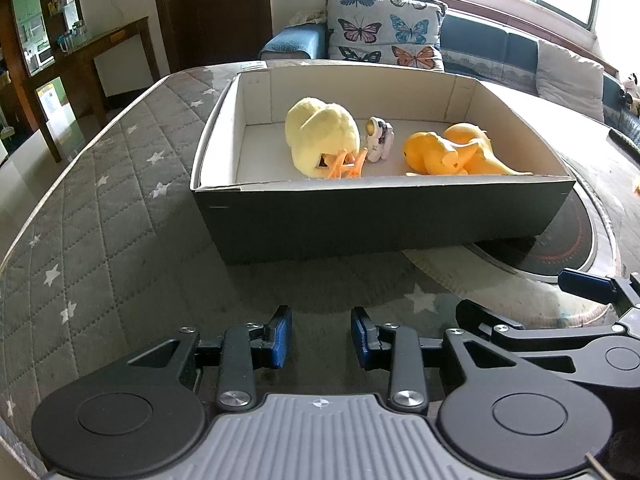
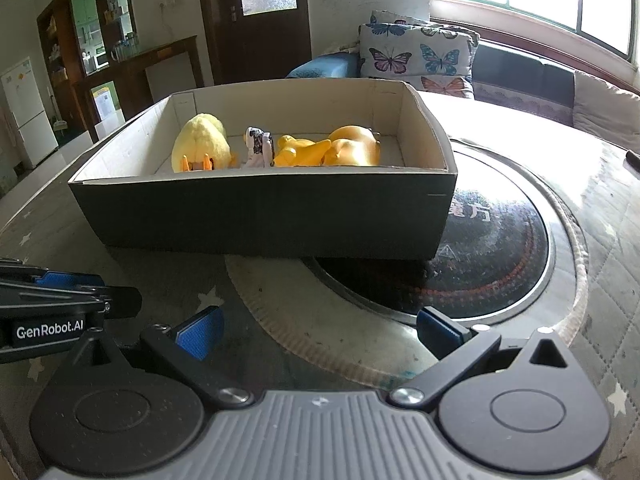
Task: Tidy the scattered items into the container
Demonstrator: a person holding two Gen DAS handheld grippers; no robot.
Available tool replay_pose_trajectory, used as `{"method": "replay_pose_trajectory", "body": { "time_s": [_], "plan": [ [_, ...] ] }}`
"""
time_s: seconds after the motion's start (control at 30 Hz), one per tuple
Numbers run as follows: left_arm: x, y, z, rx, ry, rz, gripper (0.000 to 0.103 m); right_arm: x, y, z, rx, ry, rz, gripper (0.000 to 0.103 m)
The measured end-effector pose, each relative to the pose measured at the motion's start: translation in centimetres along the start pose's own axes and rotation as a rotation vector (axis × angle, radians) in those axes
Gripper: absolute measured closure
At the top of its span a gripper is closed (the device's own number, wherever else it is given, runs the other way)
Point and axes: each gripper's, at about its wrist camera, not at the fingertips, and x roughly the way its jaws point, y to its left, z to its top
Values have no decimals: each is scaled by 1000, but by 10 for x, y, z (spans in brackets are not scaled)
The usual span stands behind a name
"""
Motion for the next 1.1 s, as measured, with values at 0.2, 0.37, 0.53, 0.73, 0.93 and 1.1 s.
{"method": "replay_pose_trajectory", "body": {
  "time_s": [0.2, 0.37, 0.53, 0.73, 0.93, 1.1],
  "plan": [
    [3, 2, 4, 2, 1, 5, 68, 5, 0, 2, -2, 8, 4, 0],
    [6, 2, 7, 5, 3, 6, 68, 7, 0, 4, -3, 10, 4, 0],
    [7, 2, 8, 7, 2, 7, 68, 10, 0, 5, -4, 13, 3, 0],
    [8, 1, 9, 10, 4, 9, 68, 11, 0, 5, -3, 14, 1, 0],
    [9, 1, 11, 13, 0, 16, 68, 13, 0, 7, -5, 17, 2, 0],
    [10, 3, 12, 7, 0, 17, 68, 15, 1, 8, -7, 17, 2, 0]
  ]
}}
